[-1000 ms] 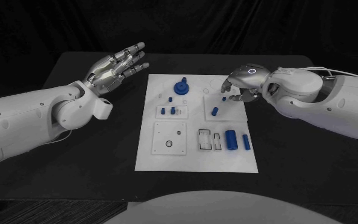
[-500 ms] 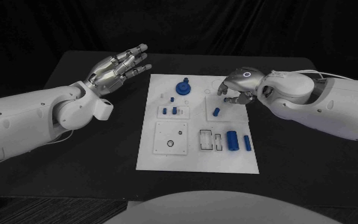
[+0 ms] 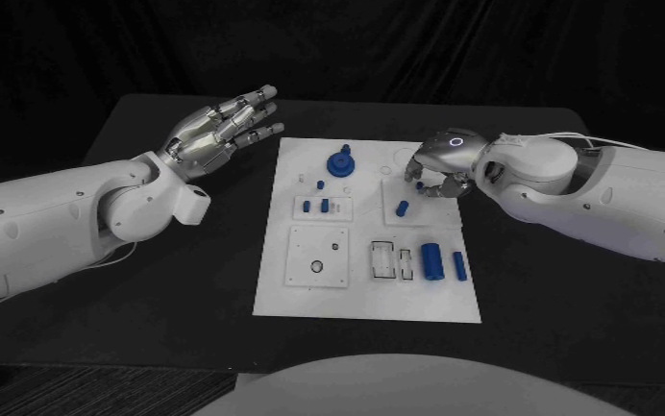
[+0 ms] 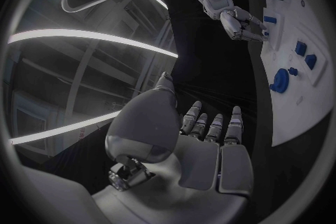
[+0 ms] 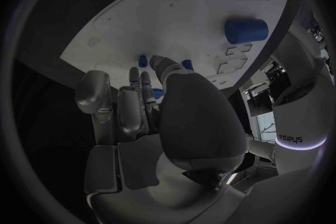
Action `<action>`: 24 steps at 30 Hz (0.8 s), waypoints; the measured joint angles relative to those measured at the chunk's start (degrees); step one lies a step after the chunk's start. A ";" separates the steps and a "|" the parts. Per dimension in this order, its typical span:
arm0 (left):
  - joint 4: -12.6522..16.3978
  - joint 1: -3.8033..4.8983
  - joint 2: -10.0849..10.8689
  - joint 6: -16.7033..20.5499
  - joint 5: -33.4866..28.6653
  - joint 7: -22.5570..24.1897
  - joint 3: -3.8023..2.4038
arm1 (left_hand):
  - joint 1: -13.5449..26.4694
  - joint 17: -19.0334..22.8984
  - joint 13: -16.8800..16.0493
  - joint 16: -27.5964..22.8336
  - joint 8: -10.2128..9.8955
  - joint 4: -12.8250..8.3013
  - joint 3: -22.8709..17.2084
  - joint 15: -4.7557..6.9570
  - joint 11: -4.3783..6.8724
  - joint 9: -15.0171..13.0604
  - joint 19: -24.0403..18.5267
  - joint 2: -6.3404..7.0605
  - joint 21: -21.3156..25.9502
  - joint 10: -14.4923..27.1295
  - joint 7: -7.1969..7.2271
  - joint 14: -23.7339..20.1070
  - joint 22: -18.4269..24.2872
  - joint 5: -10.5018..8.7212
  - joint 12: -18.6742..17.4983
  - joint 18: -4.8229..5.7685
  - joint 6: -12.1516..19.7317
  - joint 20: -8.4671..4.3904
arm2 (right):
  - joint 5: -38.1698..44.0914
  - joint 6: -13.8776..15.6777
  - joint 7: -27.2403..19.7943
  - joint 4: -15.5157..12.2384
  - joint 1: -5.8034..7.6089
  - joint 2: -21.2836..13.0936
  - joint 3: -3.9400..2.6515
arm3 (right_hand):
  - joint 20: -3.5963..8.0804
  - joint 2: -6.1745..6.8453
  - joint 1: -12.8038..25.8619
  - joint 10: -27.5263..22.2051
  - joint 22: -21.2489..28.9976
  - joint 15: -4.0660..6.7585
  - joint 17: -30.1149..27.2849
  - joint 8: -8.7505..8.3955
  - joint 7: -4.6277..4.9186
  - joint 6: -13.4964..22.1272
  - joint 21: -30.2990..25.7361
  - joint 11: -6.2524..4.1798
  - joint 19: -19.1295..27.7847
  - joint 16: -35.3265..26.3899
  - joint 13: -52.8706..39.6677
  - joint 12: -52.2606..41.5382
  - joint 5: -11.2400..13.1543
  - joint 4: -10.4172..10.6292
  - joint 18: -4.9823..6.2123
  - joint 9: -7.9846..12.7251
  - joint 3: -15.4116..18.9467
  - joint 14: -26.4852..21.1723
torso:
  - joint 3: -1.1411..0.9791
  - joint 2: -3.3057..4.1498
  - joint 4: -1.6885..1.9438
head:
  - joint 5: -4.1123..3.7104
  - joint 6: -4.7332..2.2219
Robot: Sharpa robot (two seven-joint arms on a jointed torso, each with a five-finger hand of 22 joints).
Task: Assemble the parts on the task board
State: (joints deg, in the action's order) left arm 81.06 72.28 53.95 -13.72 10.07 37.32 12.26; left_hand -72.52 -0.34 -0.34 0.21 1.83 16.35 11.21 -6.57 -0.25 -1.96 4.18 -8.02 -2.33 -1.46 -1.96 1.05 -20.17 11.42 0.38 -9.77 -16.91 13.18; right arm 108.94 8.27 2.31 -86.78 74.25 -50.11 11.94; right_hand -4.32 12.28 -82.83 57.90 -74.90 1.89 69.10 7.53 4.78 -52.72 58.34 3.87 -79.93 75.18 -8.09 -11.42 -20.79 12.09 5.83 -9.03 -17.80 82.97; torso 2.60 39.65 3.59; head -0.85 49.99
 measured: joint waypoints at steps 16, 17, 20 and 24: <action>-0.02 -0.09 -0.05 -0.71 -0.06 -0.75 0.00 | -2.74 -0.16 -0.12 0.45 0.23 -0.16 0.47 -0.53 -0.64 -0.13 0.70 -1.07 -0.22 -0.64 -0.71 0.54 -0.31 2.73 0.00 0.01 -0.71 0.70 | 0.04 -0.14 -0.12 1.43 -0.81 0.60 -0.11 | 0.28 -0.63 0.57 1.70 -0.04 0.30 1.06 2.53 0.62 -4.95 1.06 -0.64 -0.01 0.54 -0.88 -0.70 -1.53 -1.75 0.00 -3.17 -1.25 0.30 | 0.10 -0.13 -0.05 | 0.02 0.00; -0.01 -0.10 -0.05 -0.74 -0.06 -0.80 0.00 | -2.79 -0.16 -0.17 0.45 0.23 -0.16 0.47 -0.62 -0.69 -0.13 0.78 -1.13 -0.22 -0.70 -0.87 0.62 -0.31 2.78 0.00 0.01 -0.86 0.78 | 0.04 0.04 -0.18 1.57 -0.88 0.63 -0.15 | 0.29 -0.85 0.65 1.99 -0.04 0.30 1.20 2.67 0.64 -5.14 1.28 -0.69 -0.02 0.71 -0.92 -0.72 -1.53 -1.89 0.00 -3.39 -1.39 0.30 | 0.11 -0.13 -0.05 | 0.04 0.00; -0.01 -0.12 -0.05 -0.87 -0.07 -0.97 0.00 | -3.74 -0.22 -0.25 0.69 0.52 -0.32 0.63 -0.64 -0.97 -0.26 1.02 -1.45 -0.53 -0.97 -1.23 0.64 -0.63 3.72 0.00 0.01 -1.69 1.02 | 0.04 0.83 -0.46 1.94 -1.17 0.72 -0.22 | 0.51 -1.43 0.20 3.19 -0.04 0.54 1.49 3.35 0.56 -6.28 1.81 -0.81 -0.24 0.95 -1.09 -1.17 -1.80 -2.43 0.00 -4.15 -1.93 0.54 | 0.12 -0.13 -0.05 | 0.05 0.00; -0.03 -0.13 -0.06 -0.96 -0.07 -1.21 0.00 | -3.96 -0.28 -0.26 0.85 0.61 -0.32 0.63 -0.82 -1.10 -0.28 1.19 -1.68 -0.56 -1.10 -1.32 0.82 -0.73 4.42 0.00 0.01 -1.94 1.19 | -0.14 2.17 -0.90 2.30 -1.58 0.80 -0.25 | 0.74 -2.21 -0.58 5.88 -0.04 0.83 2.34 4.52 0.44 -8.26 3.39 -1.18 -0.95 1.67 -1.35 -1.84 -1.80 -3.66 0.00 -5.45 -2.59 0.82 | 0.13 -0.14 -0.05 | 0.07 0.00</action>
State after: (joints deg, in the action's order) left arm 81.03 72.14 53.89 -14.68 10.00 36.11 12.26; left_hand -76.48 -0.63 -0.60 1.05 2.44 16.03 11.84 -7.38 -1.34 -2.24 5.37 -9.70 -2.89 -2.57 -3.28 1.87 -20.90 15.84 0.38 -9.76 -18.86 14.37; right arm 108.80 10.43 1.41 -84.48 72.67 -49.31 11.69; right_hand -3.58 10.07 -83.40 63.77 -74.94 2.72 71.45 12.05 5.22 -60.98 61.73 2.69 -80.88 76.86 -9.44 -13.27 -22.59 8.44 5.83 -14.48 -20.39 83.80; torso 2.72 39.51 3.54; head -0.78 49.99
